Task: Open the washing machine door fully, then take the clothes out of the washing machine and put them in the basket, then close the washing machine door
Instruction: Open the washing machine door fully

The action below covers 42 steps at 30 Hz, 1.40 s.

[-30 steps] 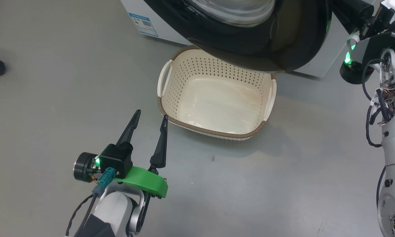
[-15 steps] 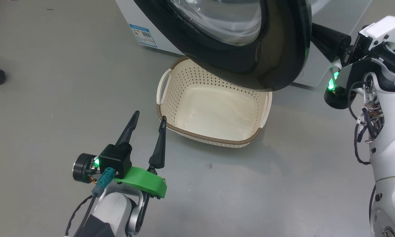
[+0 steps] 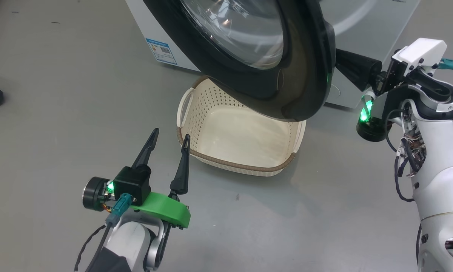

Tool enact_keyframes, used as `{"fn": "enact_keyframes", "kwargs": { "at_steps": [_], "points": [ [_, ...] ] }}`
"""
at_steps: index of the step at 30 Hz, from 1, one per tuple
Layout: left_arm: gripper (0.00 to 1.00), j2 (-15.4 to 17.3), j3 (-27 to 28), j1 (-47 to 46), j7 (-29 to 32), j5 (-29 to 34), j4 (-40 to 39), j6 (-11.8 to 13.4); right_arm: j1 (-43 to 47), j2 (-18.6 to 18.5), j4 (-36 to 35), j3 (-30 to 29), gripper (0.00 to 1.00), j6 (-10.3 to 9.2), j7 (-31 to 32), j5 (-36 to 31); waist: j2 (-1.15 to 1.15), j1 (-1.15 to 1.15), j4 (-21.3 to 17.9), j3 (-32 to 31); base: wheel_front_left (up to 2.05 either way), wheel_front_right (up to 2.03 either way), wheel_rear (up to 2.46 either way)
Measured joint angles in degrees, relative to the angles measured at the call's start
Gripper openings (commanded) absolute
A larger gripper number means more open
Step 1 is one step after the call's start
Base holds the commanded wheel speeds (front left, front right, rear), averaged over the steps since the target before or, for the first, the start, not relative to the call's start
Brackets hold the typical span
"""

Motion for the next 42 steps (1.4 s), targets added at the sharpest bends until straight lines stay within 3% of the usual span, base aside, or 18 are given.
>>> {"fn": "enact_keyframes", "kwargs": {
  "at_steps": [25, 42],
  "points": [
    [1.0, 0.0, -0.1, 0.91, 0.0, 0.4, 0.07, 0.0, 3.52, 1.08, -3.16, 7.69, 0.0, -0.07, 4.81, 2.27, 0.0, 0.0, -0.45, -1.29, 0.0, 0.0, 0.0],
    [1.0, 0.01, -0.31, 1.02, 0.0, 0.4, 0.02, 0.0, 6.87, 1.07, -8.05, 18.52, 0.0, -0.49, 6.62, 10.0, 0.0, 0.0, 0.07, -1.92, 0.0, 0.0, 0.0]
  ]
}}
